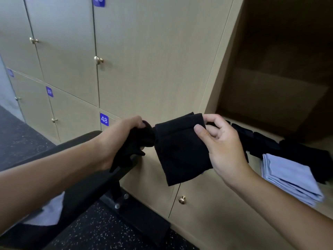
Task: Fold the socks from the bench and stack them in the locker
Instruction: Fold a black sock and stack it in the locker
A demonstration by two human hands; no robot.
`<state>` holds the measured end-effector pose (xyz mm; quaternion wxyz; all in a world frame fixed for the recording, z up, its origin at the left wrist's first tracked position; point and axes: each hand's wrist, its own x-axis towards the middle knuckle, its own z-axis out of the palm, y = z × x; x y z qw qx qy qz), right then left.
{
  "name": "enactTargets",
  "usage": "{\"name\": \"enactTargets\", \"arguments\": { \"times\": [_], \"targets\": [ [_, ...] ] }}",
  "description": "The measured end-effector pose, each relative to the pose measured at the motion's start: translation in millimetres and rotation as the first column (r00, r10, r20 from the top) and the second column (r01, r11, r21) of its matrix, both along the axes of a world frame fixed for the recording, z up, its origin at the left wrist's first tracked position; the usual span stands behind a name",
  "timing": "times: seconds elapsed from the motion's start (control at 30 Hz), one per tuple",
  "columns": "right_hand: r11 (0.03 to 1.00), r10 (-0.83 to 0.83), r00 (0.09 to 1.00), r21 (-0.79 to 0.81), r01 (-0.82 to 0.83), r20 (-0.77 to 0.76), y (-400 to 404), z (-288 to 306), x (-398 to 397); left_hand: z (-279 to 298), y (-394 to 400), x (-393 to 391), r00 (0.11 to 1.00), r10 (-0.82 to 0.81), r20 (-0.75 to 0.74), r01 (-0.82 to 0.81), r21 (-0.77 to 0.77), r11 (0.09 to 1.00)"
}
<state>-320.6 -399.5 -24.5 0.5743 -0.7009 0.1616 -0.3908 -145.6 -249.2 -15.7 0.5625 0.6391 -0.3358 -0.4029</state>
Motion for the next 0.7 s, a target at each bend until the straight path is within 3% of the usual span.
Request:
{"name": "enactTargets", "arguments": {
  "times": [0.13, 0.3, 0.43, 0.7],
  "targets": [
    [0.999, -0.015, 0.999, -0.030, 0.014, -0.042, -4, 0, -4, 3, -8, -4, 0.998, 0.017, -0.056, -0.017, -0.015, 1.000],
    [0.995, 0.069, 0.993, -0.067, -0.076, -0.099, -9, 1, -9, 0, -8, -3, 0.998, -0.063, 0.030, 0.064, -0.024, 0.998],
    [0.983, 0.068, 0.971, -0.154, -0.105, -0.230, -12, -2, -12, -2, -14, -10, 0.996, -0.076, 0.055, 0.079, -0.052, 0.995],
    [0.978, -0.077, 0.967, -0.207, 0.026, -0.244, -17, -6, -23, -8, -18, -15, 0.968, -0.237, 0.083, 0.235, 0.033, 0.971]
  ]
}}
